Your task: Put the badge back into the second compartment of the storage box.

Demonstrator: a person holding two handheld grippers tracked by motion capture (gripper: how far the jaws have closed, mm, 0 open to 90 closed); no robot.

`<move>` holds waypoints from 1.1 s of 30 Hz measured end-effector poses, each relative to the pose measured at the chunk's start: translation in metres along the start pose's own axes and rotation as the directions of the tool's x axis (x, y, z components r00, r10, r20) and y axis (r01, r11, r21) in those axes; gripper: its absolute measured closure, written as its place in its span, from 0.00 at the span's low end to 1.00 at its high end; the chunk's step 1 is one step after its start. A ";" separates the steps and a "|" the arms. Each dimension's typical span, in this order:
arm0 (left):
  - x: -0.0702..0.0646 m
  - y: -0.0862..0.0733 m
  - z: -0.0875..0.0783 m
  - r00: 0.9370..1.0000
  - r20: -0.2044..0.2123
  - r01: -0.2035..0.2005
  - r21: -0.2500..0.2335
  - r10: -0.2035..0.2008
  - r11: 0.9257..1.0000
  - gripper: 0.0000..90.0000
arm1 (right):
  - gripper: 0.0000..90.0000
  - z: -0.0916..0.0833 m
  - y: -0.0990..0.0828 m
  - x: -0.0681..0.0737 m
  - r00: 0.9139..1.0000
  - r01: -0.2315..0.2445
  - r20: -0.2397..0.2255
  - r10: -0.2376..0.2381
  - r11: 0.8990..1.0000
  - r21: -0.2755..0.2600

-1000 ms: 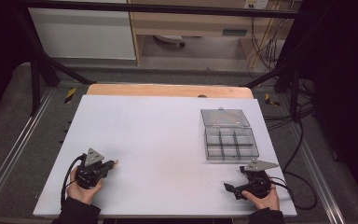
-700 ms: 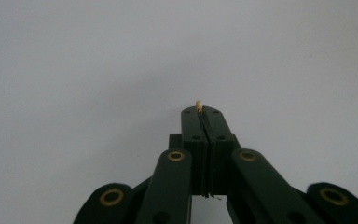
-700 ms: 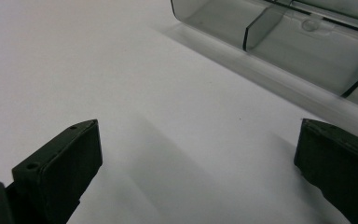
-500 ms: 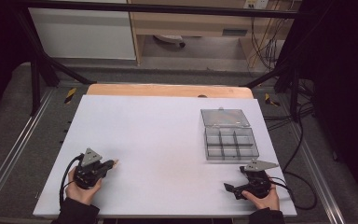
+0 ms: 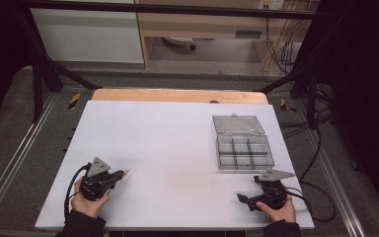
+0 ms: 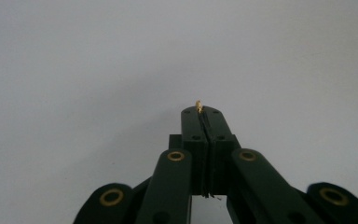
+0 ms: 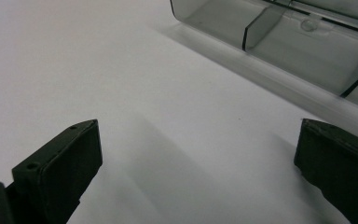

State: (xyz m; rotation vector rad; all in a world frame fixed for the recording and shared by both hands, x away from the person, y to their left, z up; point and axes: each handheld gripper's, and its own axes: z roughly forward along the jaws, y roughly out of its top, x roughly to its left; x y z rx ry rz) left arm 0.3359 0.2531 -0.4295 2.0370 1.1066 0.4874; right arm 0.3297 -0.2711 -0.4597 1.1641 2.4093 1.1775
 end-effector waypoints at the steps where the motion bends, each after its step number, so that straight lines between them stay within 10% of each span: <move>1: -0.001 0.001 0.000 1.000 0.001 -0.003 -0.001 0.003 1.000 0.98 | 0.01 0.000 0.000 0.000 1.000 0.000 0.000 0.000 1.000 -0.001; 33: -0.030 0.022 0.008 0.996 0.060 -0.060 0.005 0.059 0.998 0.98 | 0.01 0.001 0.000 0.000 1.000 0.003 0.002 -0.003 1.000 0.004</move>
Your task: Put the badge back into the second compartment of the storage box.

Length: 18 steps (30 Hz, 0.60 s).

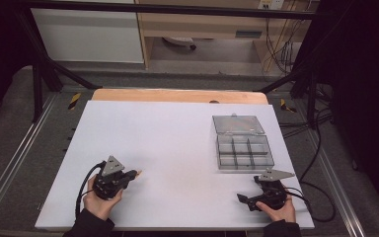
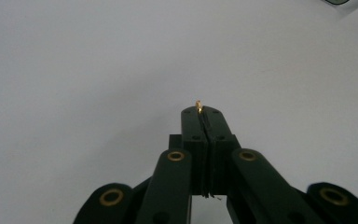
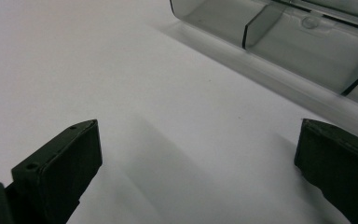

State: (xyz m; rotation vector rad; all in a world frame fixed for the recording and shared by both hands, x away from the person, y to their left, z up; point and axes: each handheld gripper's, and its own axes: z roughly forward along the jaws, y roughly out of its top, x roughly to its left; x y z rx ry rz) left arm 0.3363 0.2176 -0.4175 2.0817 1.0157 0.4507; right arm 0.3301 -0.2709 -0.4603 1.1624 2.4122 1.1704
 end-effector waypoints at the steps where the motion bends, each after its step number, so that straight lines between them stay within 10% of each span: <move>1: -0.001 0.001 0.000 1.000 0.003 0.003 -0.003 -0.003 1.000 0.98 | 0.01 0.000 0.000 0.000 1.000 0.000 -0.001 0.000 1.000 0.000; 18: -0.013 0.019 0.007 0.999 0.032 -0.016 -0.024 0.016 1.000 0.98 | 0.01 0.000 0.000 0.000 1.000 0.000 -0.001 0.000 1.000 0.000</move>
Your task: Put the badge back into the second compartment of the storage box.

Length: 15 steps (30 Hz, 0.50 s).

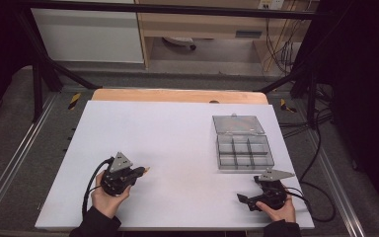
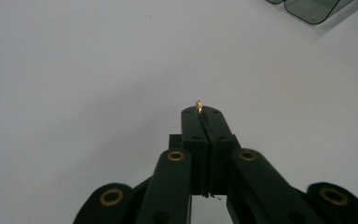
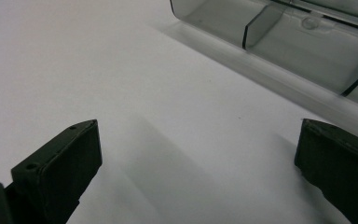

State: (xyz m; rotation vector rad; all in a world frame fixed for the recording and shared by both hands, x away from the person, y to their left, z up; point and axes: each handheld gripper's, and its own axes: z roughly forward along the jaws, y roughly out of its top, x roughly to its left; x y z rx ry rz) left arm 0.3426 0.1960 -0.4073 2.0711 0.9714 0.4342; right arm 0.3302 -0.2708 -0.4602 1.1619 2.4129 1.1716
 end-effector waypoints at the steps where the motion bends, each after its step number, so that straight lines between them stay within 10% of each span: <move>1: -0.001 0.001 0.001 1.000 0.002 -0.004 -0.001 0.004 1.000 0.98 | 0.01 0.000 0.000 0.000 1.000 0.000 0.000 0.000 1.000 0.000; 15: -0.017 0.018 0.014 0.999 0.040 -0.026 -0.013 0.026 1.000 0.98 | 0.01 0.000 0.000 0.000 1.000 -0.001 -0.002 0.001 1.000 -0.002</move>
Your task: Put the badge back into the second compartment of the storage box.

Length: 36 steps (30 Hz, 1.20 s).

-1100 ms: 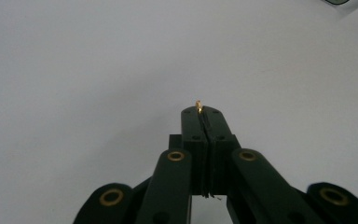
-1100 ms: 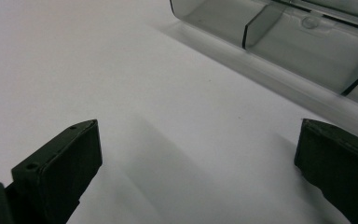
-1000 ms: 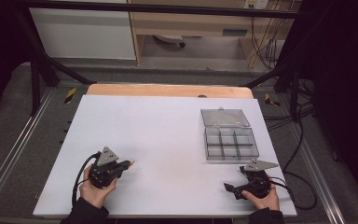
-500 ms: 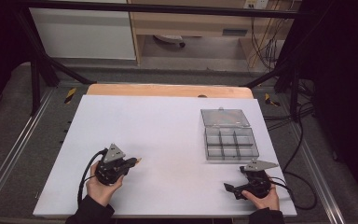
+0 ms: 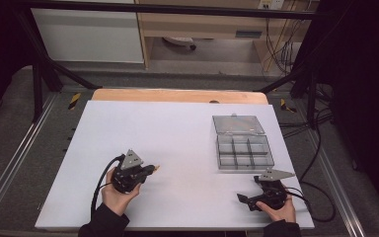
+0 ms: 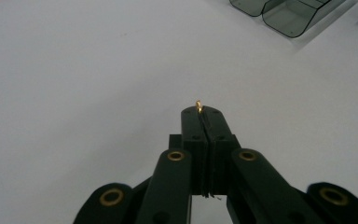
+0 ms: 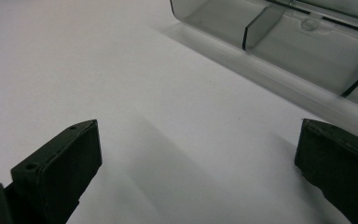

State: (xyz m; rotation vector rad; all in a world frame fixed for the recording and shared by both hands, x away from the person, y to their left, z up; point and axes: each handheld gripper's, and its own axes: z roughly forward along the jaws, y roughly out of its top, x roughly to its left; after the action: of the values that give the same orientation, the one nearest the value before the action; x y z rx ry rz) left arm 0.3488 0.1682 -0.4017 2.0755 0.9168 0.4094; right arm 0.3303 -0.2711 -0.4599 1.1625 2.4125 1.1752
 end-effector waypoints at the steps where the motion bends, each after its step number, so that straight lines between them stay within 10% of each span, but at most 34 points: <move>1: -0.001 0.001 0.001 1.000 0.003 -0.003 -0.001 0.003 1.000 0.98 | 0.01 0.000 0.000 0.000 1.000 0.000 0.000 0.000 1.000 0.000; 36: -0.037 0.049 0.037 0.995 0.079 -0.053 -0.043 0.057 0.998 0.98 | 0.01 0.000 0.000 0.000 1.000 0.002 -0.004 -0.002 1.000 -0.003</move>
State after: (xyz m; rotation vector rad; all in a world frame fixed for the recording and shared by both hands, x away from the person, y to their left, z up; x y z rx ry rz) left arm 0.3668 0.1010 -0.3849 2.0680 0.7989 0.3677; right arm 0.3302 -0.2712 -0.4598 1.1584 2.4136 1.1809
